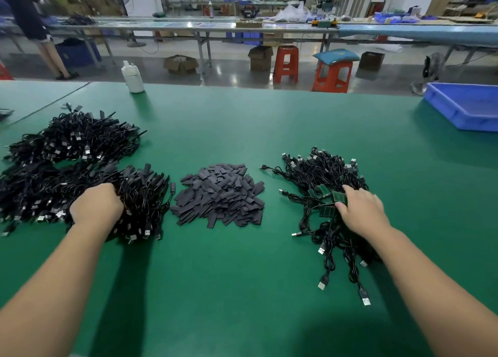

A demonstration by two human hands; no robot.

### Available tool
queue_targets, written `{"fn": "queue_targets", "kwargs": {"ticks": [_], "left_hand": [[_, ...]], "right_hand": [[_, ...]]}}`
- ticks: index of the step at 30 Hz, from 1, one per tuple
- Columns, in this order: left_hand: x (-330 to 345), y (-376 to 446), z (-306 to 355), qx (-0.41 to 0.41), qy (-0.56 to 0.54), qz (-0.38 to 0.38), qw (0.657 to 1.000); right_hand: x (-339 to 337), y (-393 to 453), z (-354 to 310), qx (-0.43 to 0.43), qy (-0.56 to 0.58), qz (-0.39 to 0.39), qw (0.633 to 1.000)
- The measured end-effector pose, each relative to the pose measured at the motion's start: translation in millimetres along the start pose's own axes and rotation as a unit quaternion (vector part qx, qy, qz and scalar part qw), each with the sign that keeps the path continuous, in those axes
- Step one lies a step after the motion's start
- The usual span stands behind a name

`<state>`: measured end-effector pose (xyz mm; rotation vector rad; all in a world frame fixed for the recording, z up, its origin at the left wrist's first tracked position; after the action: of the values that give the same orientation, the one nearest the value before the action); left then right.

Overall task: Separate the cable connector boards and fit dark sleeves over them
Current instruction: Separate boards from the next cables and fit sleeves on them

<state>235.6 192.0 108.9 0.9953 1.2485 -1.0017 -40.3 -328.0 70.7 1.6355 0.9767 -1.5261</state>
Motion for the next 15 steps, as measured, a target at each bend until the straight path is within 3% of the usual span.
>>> {"fn": "queue_targets", "kwargs": {"ticks": [4,7,9,12,15], "left_hand": [[6.8,0.5,-9.9,-0.013,-0.026,0.025,0.999],[1.4,-5.6,-5.1,0.026,-0.069,0.091,0.993],[-8.2,-15.2,7.3,0.075,-0.102,0.142,0.982],[-22.1,-42.8,41.1,0.176,-0.142,0.190,0.955],[-27.3,-87.8,89.3,0.271,-0.176,0.155,0.933]], "right_hand": [[-1.1,4.6,5.1,0.001,0.018,0.001,1.000],[3.3,7.8,7.4,-0.005,0.018,-0.054,0.998],[3.5,7.9,8.9,-0.005,0.001,-0.068,0.998],[-9.6,5.2,7.1,-0.017,-0.018,-0.019,1.000],[-24.9,2.8,-6.2,-0.056,0.003,-0.004,0.998]]}}
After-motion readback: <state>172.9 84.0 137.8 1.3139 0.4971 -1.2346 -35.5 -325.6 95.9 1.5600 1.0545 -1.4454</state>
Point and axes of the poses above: each hand's wrist, its own y-axis towards the middle knuckle, its own x-axis out of the palm, z = x × y, the point moved 6 cm from there along y, towards the middle knuckle, and after that the axes turned 9 degrees about -x, right-handed, at the moved point
